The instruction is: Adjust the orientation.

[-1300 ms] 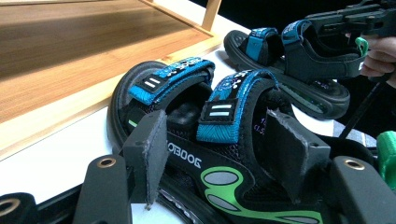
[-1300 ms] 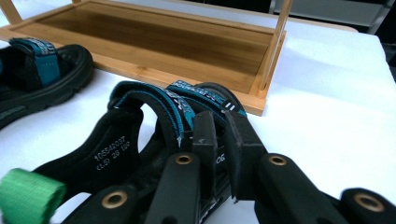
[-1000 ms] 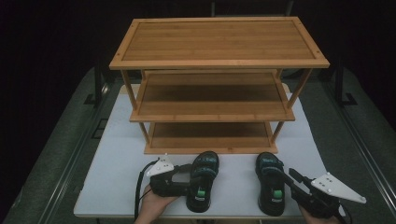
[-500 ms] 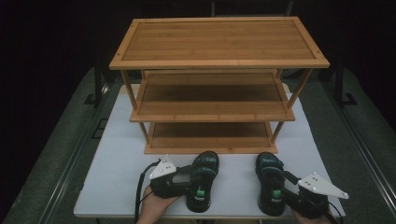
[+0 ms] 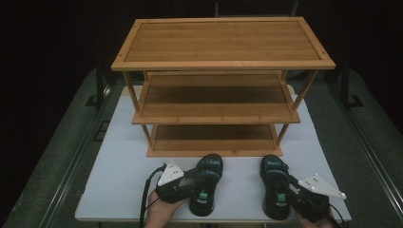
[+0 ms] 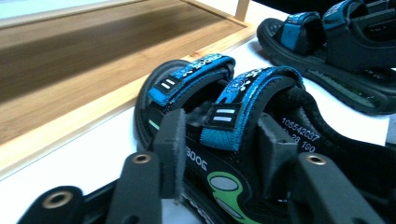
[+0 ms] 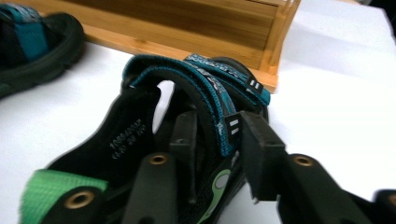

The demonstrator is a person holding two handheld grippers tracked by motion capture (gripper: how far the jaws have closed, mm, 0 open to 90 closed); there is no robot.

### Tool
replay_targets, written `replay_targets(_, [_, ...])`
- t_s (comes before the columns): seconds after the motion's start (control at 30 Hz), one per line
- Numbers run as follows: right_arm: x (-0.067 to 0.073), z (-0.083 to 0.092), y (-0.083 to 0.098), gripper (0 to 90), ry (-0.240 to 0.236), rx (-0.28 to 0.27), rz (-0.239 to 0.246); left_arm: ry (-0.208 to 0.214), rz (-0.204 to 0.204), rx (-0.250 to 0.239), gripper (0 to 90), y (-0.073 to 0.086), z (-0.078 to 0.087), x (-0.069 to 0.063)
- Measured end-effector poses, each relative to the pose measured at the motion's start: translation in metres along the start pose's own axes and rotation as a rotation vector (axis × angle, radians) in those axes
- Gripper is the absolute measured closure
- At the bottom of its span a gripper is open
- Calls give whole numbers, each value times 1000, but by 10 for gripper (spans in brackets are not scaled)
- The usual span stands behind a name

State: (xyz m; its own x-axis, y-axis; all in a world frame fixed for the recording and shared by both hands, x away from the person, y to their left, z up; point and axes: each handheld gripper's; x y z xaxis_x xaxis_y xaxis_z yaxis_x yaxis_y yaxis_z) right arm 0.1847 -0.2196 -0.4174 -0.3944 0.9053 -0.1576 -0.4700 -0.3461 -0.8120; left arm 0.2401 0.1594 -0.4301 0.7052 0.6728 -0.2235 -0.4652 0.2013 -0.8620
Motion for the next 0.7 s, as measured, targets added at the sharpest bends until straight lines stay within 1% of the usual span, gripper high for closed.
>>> replay_targets(0.03, [0,0,0,720,3,0,7,-8,-7,-7,679,0,1,0])
replay_targets(0.1, [0,0,0,755,17,-1,21,-16,-13,-14,733,1,2,1])
replay_targets(0.17, [0,1,1,788,37,-6,35,-16,-10,-16,749,1,2,2])
replay_targets(0.27, [-3,0,1,804,38,-18,33,-26,-14,-26,773,2,3,2])
replay_targets(0.33, [-3,0,2,807,30,-30,36,-25,-8,-34,778,3,3,2])
replay_targets(0.4, [-3,0,2,810,31,-39,40,-29,-12,-37,780,3,3,1])
replay_targets(0.43, [-1,1,1,812,28,-54,43,-32,-16,-39,782,3,4,1])
replay_targets(0.47, [-1,1,1,812,28,-54,43,-34,-14,-40,782,4,4,0])
replay_targets(0.6, [5,4,-1,813,29,-91,68,-31,0,-56,782,3,5,-1])
replay_targets(0.67, [8,5,-2,814,26,-111,64,-30,2,-69,782,2,7,-1])
replay_targets(0.7, [8,5,-2,814,26,-111,64,-34,2,-77,782,2,8,-2])
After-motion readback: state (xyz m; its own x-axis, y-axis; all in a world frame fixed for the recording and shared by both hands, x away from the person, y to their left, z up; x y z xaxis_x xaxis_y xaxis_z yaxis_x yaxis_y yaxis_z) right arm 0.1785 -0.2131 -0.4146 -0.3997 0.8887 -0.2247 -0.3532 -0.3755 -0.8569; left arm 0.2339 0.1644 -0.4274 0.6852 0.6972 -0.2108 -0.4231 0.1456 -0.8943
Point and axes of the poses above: each handheld gripper's, and its own axes: z roughly backward along the jaws, y roughly out of its underside, x roughly to its left, and after that the axes turned 9 degrees about z, right-handed
